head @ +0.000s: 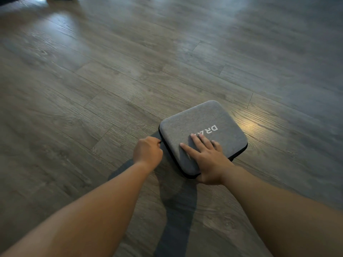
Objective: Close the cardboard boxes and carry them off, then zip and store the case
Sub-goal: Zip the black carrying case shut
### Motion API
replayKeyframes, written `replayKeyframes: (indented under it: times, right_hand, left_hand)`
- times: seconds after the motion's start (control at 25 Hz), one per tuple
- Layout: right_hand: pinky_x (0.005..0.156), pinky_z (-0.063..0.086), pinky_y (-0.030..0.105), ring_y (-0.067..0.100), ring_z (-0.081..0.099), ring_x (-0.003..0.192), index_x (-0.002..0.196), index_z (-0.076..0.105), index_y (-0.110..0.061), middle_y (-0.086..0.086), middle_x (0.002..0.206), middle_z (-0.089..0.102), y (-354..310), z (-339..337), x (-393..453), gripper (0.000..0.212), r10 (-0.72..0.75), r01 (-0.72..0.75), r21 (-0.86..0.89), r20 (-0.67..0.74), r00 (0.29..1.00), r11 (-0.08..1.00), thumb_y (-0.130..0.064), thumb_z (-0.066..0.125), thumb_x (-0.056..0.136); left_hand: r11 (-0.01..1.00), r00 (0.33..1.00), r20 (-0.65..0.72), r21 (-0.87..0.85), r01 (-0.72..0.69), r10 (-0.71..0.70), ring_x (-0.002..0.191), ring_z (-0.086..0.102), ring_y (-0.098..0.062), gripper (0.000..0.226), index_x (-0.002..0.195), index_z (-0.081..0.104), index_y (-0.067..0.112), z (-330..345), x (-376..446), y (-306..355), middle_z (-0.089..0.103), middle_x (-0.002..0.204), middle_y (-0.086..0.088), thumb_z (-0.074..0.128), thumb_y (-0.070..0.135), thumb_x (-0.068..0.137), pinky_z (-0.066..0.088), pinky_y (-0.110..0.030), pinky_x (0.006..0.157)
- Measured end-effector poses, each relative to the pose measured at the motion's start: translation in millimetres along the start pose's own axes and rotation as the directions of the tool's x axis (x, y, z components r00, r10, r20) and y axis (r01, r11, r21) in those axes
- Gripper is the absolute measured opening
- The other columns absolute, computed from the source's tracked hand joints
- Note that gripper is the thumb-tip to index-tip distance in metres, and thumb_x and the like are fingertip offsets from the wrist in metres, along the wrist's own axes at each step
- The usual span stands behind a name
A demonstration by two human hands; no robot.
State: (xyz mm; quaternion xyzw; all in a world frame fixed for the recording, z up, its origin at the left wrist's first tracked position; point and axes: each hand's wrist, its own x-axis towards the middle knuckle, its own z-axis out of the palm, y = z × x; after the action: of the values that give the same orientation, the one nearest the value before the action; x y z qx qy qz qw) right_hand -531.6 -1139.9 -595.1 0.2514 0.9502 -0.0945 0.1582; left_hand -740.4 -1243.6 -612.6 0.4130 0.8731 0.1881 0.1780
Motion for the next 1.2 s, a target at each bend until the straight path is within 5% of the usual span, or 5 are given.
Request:
replayKeyframes:
  times: [0.52,0.76,0.92,1.08,1.2]
  right_hand:
    - [0.116,0.012,0.064,0.046,-0.002,0.152,0.155,0.009,-0.034,0.019,0.166,0.007,-96.7,-12.9,69.9,0.103,0.273,-0.224,0.288,-0.143,0.951,0.931,-0.051,0.074,0.077]
    - [0.115,0.012,0.066,0.033,-0.005,0.154,0.153,0.011,-0.047,-0.001,0.168,0.0,-55.9,-11.5,57.8,0.109,0.143,-0.125,0.18,-0.094,0.985,0.976,-0.06,0.08,0.068]
    - [0.113,0.008,0.074,0.046,-0.009,0.151,0.149,0.003,-0.056,-0.003,0.167,-0.01,-10.1,-5.6,32.0,0.119,0.411,-0.393,0.217,-0.047,0.91,0.894,-0.063,0.084,0.062]
    - [0.11,0.038,0.055,0.051,0.035,0.138,0.152,-0.004,-0.058,0.01,0.164,-0.026,6.0,-3.8,23.0,0.127,0.486,-0.472,0.275,0.018,0.874,0.838,-0.075,0.081,0.059]
    - [0.106,0.043,0.051,0.051,0.044,0.132,0.153,-0.005,-0.054,0.02,0.161,-0.028,-6.3,-3.6,30.8,0.125,0.528,-0.509,0.307,0.023,0.849,0.804,-0.076,0.078,0.063]
  left_hand:
    - [0.994,0.992,0.073,0.033,-0.109,0.106,0.073,0.062,-0.02,0.015,0.077,0.067,0.015,-13.9,-41.3,-45.4,0.065,0.077,0.0,0.055,0.013,0.087,0.052,-0.034,0.063]
    - [0.996,0.996,0.026,0.006,-0.083,0.083,0.085,0.067,-0.024,0.023,0.098,0.075,0.013,-21.8,-32.0,-45.0,0.071,0.091,-0.004,0.055,0.012,0.089,0.057,-0.038,0.073]
    - [0.999,0.999,-0.02,0.018,0.037,-0.037,0.077,0.067,-0.025,0.022,0.095,0.075,0.009,-33.1,-19.8,-49.6,0.071,0.088,-0.007,0.053,0.011,0.091,0.06,-0.041,0.068]
    - [0.998,0.997,-0.03,0.017,0.066,-0.065,0.07,0.065,-0.026,0.022,0.081,0.071,0.009,-35.2,-20.6,-49.5,0.065,0.075,-0.004,0.051,0.009,0.091,0.058,-0.04,0.059]
    - [0.996,0.996,-0.042,-0.029,0.083,-0.084,0.068,0.061,-0.019,0.019,0.088,0.075,0.012,-29.7,-26.5,-43.3,0.068,0.078,-0.004,0.056,0.009,0.091,0.049,-0.03,0.052]
